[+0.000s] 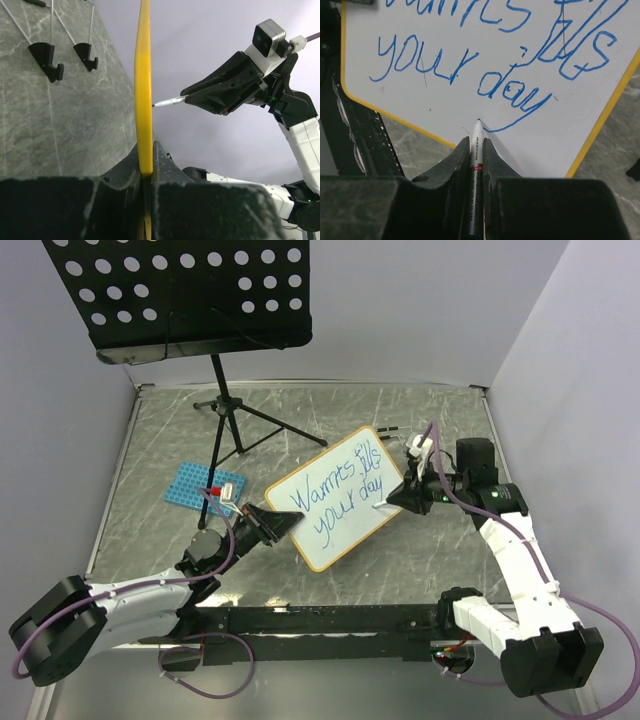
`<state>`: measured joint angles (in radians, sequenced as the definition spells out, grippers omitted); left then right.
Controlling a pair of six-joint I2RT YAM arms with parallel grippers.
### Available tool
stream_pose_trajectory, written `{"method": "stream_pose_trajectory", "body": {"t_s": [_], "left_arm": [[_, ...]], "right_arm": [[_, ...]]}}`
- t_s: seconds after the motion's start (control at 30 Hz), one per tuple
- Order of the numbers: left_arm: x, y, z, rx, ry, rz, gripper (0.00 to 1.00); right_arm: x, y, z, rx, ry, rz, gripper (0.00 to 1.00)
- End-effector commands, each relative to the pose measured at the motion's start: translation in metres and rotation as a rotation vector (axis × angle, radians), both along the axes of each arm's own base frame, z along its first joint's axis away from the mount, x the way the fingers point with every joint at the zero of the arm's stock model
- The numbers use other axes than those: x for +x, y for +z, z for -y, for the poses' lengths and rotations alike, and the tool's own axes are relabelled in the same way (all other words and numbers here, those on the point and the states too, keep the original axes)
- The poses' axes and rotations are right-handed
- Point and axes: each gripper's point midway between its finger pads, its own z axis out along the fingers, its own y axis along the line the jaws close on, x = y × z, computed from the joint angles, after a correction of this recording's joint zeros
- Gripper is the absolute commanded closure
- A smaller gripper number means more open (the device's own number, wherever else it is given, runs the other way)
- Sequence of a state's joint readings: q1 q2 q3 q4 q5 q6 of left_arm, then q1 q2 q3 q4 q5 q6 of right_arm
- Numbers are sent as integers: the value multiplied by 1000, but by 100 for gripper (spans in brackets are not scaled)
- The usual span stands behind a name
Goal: Write a sentence on the whiteboard
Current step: Write a sentence on the whiteboard, then put down the whiteboard on the whiteboard stand.
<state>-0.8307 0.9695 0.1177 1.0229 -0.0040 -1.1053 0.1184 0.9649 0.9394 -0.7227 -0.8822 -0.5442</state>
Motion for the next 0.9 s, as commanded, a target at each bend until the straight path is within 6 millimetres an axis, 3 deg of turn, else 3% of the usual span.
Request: {"method": "stream_pose_trajectory", "body": {"t_s": [0.0,0.13,0.27,0.87], "left_arm": [[-11,78,-9,-226,-20,170,99],[-12,74,-11,-216,-14,165,99],[-14,74,-14,-217,-13,171,99],[-18,69,-20,-213,-9,175,99]], "right_arm": [[11,60,-15,104,44,127,100],[9,89,-14,117,45,193,100],[5,99,-8,123,12,239,100],[22,87,29,146,-145,236,100]]}}
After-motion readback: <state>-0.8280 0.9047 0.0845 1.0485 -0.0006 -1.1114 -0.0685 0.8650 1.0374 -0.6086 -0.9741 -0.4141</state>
